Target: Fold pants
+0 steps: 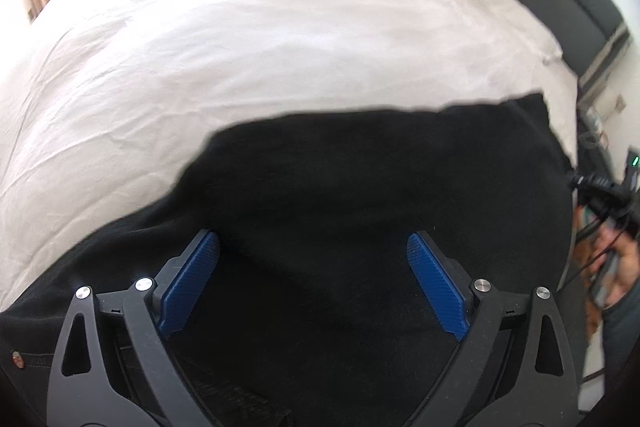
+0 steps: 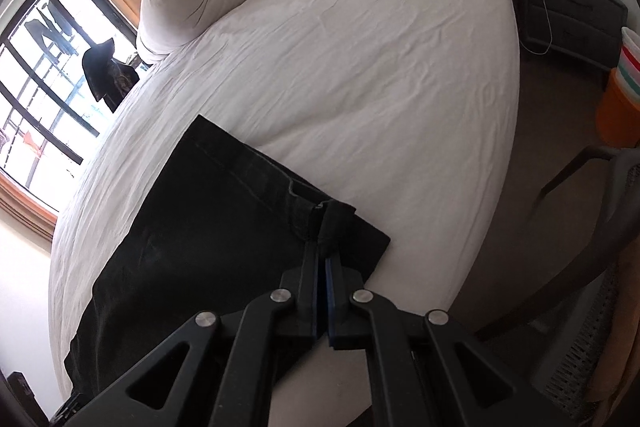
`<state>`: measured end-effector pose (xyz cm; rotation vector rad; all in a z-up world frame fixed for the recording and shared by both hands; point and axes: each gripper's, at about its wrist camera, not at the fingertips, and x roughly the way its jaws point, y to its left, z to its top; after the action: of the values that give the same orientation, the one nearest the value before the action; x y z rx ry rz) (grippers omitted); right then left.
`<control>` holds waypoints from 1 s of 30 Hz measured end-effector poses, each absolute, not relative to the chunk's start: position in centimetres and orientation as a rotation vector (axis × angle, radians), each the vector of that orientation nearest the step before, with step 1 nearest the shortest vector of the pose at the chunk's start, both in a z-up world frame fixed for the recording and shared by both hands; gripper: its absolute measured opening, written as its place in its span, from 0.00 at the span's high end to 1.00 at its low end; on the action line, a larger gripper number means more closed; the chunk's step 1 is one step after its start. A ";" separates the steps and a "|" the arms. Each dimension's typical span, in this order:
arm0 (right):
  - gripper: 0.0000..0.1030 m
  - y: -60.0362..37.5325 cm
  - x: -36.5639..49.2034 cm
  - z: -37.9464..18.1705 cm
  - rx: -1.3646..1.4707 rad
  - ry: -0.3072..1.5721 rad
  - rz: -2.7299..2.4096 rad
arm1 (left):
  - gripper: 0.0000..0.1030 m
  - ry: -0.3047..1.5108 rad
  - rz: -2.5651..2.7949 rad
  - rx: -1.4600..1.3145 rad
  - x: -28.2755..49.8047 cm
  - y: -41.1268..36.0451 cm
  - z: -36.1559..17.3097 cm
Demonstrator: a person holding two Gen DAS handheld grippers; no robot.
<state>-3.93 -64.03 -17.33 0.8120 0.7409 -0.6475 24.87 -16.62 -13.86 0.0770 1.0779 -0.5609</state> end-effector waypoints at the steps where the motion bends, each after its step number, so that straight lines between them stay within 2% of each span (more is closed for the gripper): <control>1: 0.99 -64.1 -4.0 -17.3 0.815 0.740 -0.646 | 0.07 1.061 -0.552 0.054 24.9 -15.8 -13.2; 7: 0.98 -64.0 -4.1 -17.5 0.817 0.740 -0.644 | 0.07 1.041 -0.630 0.045 26.0 -15.8 -11.7; 9: 0.98 -64.0 -4.3 -17.5 0.814 0.740 -0.641 | 0.12 1.089 -0.665 0.110 26.5 -17.3 -12.5; 13: 0.98 -64.2 -4.2 -17.5 0.809 0.745 -0.638 | 0.12 1.163 -0.663 0.191 28.6 -18.8 -15.0; 21: 0.98 -64.0 -4.2 -17.3 0.784 0.758 -0.629 | 0.09 1.127 -0.623 0.210 31.6 -20.0 -15.7; 30: 0.98 -64.1 -5.0 -17.2 0.803 0.740 -0.619 | 0.09 1.008 -0.573 0.163 28.0 -21.0 -13.4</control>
<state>-4.98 -64.07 -17.25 0.8029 0.7404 -0.6192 28.02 -21.01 -13.35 0.1633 1.0083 -0.5729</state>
